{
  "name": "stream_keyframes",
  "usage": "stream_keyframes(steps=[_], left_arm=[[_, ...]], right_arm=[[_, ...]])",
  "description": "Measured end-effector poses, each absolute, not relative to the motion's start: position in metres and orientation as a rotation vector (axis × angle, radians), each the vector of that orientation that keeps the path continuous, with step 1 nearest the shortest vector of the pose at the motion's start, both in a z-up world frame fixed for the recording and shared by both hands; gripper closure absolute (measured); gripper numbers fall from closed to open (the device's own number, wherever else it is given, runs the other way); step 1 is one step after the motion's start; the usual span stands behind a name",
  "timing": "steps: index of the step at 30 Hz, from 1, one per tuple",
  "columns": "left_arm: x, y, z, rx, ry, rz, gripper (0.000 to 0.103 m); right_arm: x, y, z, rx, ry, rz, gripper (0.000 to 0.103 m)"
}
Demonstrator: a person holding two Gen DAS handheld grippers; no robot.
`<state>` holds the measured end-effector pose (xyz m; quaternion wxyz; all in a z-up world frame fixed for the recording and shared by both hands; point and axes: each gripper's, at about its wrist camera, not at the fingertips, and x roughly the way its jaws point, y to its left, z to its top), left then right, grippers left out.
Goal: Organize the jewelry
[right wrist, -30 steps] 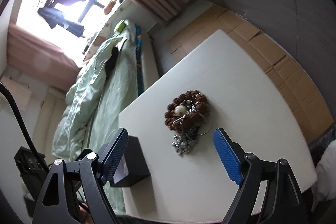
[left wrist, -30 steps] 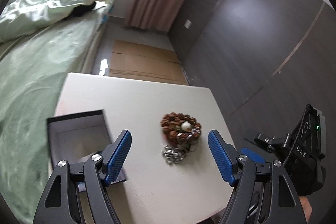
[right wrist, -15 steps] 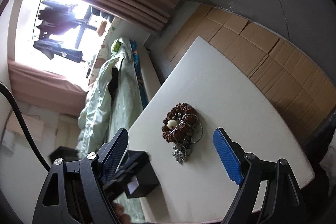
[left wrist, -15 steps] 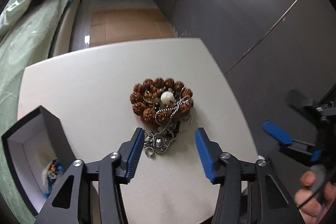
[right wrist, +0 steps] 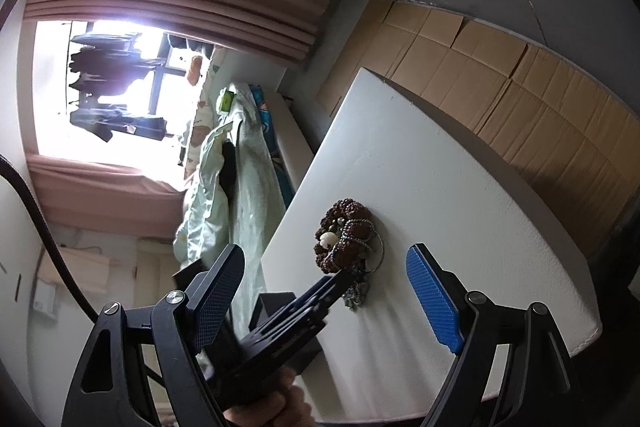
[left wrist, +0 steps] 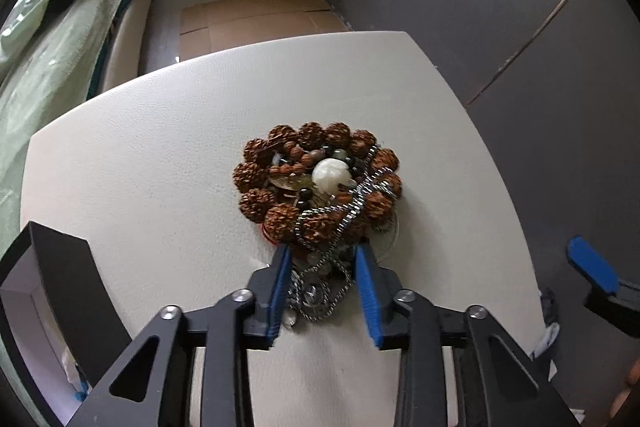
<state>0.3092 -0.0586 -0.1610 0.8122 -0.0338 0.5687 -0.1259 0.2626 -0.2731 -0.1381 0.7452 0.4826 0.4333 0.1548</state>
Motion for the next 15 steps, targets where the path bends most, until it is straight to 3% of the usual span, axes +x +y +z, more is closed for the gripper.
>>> stream_keyframes(steps=[3,4,5,15], left_arm=[[0.311,-0.057,-0.160,-0.073,1.194,-0.255,0.082],[0.311,-0.055,-0.159,-0.070,1.187,-0.245,0.093],[0.312,-0.054,-0.158,-0.078,1.183,-0.243,0.097],[0.299,-0.036,-0.123,-0.165,1.070,-0.278,0.101]], right_arm=[[0.264,-0.270,-0.138,1.056,0.953,0.347,0.019],[0.264,-0.269,-0.138,1.054,0.955,0.349,0.019],[0.264,-0.267,-0.139,1.053,0.958,0.353,0.019],[0.267,-0.257,-0.142,1.021,0.984,0.364,0.019]])
